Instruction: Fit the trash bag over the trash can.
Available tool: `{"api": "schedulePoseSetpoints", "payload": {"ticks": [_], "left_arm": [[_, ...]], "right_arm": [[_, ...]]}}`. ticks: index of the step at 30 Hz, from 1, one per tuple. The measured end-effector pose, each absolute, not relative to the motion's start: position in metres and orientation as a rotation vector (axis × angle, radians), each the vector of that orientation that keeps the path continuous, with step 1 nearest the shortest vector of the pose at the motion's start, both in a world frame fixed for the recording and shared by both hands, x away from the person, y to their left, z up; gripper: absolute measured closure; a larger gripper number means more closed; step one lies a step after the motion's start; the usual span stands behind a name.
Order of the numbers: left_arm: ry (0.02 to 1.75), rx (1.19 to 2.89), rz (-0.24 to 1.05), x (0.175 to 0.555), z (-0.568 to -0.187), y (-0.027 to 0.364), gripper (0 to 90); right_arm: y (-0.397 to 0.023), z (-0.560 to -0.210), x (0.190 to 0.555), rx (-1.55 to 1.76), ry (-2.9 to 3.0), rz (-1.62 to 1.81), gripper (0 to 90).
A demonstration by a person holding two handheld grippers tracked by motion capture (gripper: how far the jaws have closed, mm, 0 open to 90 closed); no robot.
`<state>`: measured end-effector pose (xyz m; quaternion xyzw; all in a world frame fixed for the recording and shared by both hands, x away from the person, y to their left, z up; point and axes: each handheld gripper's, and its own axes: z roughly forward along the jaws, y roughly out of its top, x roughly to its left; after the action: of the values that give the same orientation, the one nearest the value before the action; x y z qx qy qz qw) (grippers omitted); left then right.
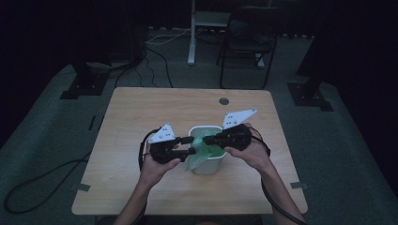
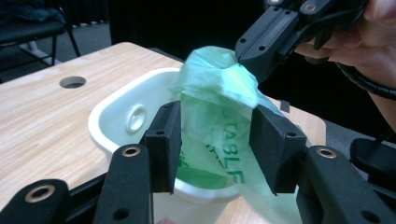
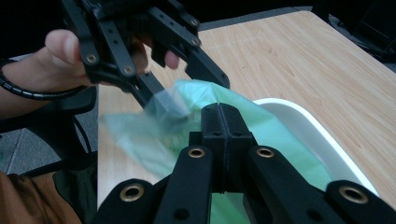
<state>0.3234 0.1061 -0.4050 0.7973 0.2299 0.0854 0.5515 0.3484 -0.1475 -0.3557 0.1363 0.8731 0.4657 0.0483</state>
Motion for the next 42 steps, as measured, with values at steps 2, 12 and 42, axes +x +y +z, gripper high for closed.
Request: {"api": "schedulePoseSetpoints", "payload": {"ticks": [2,12,42], "left_arm": [[0.539,1.894,0.206,0.323,-0.405,0.104,67.5],[0.566,1.888,0.278,0.318,-0.402,0.110,90.0],[0.758,1.787,0.339,0.300,-0.414,0.164,90.0]], "right_arm": [[-0.147,-0.355,0.348,0.405,2.661,1.424,90.0],[-0.159,-0.354,0.346,0.421,2.650,1.427,90.0],[-0.229,-0.369,0.339,0.614,2.589,1.436,90.0]]}}
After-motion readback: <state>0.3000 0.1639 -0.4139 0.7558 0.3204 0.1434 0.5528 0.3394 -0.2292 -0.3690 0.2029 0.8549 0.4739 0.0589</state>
